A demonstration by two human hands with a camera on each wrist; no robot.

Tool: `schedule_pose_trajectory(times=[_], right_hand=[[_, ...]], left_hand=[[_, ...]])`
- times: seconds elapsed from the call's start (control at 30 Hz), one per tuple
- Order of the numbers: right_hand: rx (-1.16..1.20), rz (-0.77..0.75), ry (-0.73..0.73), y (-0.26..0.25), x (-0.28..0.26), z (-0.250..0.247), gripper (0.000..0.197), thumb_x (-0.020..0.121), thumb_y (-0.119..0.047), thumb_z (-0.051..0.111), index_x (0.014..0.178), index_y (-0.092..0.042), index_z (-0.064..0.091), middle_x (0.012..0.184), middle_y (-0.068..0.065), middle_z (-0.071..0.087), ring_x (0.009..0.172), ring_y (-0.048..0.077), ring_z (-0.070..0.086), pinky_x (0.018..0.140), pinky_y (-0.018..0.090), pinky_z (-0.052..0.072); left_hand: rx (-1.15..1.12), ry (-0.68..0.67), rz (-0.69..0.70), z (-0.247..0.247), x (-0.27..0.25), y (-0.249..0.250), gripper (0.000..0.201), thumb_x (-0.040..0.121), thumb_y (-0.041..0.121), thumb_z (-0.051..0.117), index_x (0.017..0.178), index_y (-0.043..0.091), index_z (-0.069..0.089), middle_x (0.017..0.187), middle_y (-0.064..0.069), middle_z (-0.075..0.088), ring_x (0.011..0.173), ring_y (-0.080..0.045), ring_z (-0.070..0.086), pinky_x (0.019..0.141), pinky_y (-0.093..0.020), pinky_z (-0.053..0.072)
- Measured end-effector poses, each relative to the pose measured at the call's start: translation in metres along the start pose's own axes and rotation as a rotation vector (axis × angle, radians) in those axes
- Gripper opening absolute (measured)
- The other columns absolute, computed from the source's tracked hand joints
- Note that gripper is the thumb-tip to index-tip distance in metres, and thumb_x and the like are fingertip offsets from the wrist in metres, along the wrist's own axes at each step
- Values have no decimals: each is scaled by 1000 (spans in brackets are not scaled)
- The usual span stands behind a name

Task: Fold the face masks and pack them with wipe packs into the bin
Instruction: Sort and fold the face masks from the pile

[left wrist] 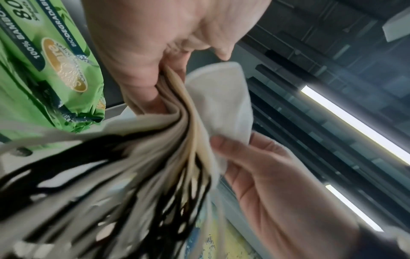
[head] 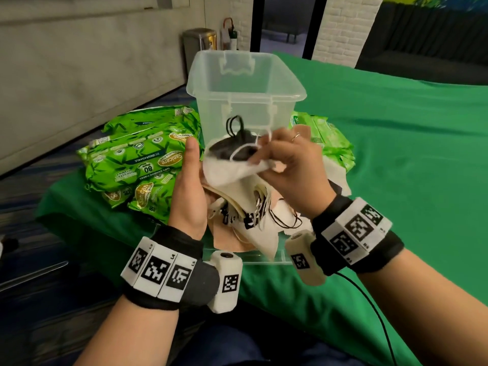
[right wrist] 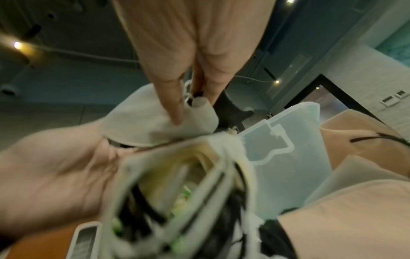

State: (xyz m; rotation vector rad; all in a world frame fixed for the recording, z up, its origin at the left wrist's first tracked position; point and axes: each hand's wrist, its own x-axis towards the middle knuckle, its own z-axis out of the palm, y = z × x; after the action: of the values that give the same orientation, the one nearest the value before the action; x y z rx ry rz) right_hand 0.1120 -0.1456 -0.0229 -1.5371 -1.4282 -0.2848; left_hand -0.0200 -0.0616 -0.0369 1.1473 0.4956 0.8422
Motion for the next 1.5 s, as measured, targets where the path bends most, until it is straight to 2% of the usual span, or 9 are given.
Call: schedule_pose_trajectory(times=[0.17,0.23,0.47,0.57,0.77,0.93,1.2,1.33,1.5], right_hand=[[29,-49,-203,14,-6,-7,15,68,-13,76,82,-17,75,88,3,62,80,5,54,75,12,42],[128,10,-234,13,-6,-15,26,71,-18,74,96,-23,70,90,-3,59,83,5,56,78,18,45],[640,323,-119,11,-2,-24,29,74,-17,54,103,-19,56,91,7,61,90,14,57,83,23,46],[627,284,-144,7,-2,-21,26,75,-2,50,96,-16,57,88,8,62,88,14,59,83,22,46],[612,221,-233,1,-9,-14,21,74,-15,50,90,-16,63,76,-4,64,75,11,62,76,23,47],[596,258,-250,2,-13,-15,18,76,-5,54,87,-12,65,70,-4,64,70,10,62,72,21,48],[360,510,28,21,-5,-19,10,86,-8,61,76,-8,61,51,-7,56,47,7,51,50,18,43],[258,479,-30,19,4,-21,18,80,-23,71,95,-15,63,90,5,59,72,8,53,67,17,45],[307,464,-70,6,10,-20,16,70,-10,78,72,-19,66,71,-6,63,66,6,57,69,18,50]], left_hand=[[110,130,41,-4,5,1,12,88,14,59,84,15,71,76,3,73,75,-14,68,72,-30,53],[222,155,89,-6,7,-5,21,84,2,62,81,21,70,77,6,73,79,-16,67,78,-35,53],[200,141,183,-6,8,-4,30,80,-3,66,88,26,66,91,9,70,91,-11,65,86,-31,52],[196,79,234,-6,7,-3,42,78,-8,65,95,30,60,107,-2,67,99,-14,63,86,-31,53],[156,121,161,-5,6,-2,33,86,-5,49,74,17,70,78,7,72,84,-10,65,78,-24,51],[213,125,214,-6,4,-2,24,75,-2,71,79,22,69,75,17,70,80,3,65,77,-16,52],[315,145,274,-9,2,-1,34,71,-2,74,82,29,69,84,21,69,92,2,64,94,-27,49],[389,101,315,-7,1,1,34,72,-1,74,83,30,68,90,17,67,89,8,61,91,-15,46],[386,67,321,-5,0,0,32,73,-1,74,83,29,68,93,13,67,87,11,60,85,-7,43]])
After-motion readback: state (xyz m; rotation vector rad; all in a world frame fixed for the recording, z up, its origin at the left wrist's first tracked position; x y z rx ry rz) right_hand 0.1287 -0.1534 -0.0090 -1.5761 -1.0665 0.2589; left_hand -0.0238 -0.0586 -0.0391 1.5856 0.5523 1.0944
